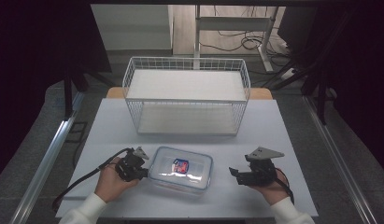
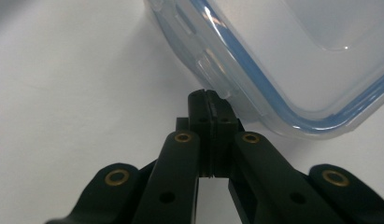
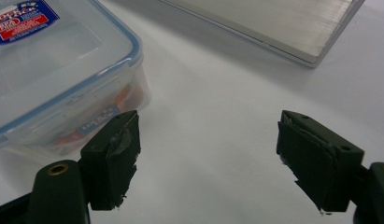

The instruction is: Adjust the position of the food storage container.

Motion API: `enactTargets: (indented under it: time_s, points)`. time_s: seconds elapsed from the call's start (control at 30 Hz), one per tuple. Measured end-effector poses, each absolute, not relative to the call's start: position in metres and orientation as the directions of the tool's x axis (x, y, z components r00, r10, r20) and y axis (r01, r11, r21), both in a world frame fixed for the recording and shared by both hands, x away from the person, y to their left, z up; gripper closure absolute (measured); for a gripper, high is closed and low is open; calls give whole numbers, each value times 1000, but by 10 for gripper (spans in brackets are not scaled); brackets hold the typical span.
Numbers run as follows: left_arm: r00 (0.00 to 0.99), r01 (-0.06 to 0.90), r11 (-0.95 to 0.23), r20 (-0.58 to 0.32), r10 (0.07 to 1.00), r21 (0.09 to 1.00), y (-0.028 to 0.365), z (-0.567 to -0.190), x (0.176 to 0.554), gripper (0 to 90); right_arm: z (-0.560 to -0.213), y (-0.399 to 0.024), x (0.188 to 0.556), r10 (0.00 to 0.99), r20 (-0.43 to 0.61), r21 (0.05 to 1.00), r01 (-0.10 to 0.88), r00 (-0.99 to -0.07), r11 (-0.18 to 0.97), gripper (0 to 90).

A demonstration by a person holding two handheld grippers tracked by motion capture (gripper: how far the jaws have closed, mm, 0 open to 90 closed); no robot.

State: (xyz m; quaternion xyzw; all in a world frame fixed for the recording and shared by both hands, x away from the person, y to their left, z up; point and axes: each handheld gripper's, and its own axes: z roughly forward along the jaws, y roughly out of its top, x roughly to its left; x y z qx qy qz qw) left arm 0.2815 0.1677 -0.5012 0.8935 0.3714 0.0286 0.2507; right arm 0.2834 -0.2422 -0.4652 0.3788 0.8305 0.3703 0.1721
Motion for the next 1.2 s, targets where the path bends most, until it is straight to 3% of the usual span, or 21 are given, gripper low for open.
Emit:
enactTargets:
  time_s: [0.8, 1.07, 1.2]
  points:
    - [752, 618, -615, -142, 643, 490, 153, -501, 274, 899, -466, -243, 284, 761, -9, 744, 504, -649, 439, 218]
    - [690, 653, -508, -166, 704, 562, 180, -494, 277, 897, -466, -240, 286, 755, 3, 744, 506, -656, 437, 218]
    - [658, 662, -437, -193, 728, 609, 195, -490, 275, 784, -469, -238, 285, 751, 16, 740, 513, -660, 435, 218]
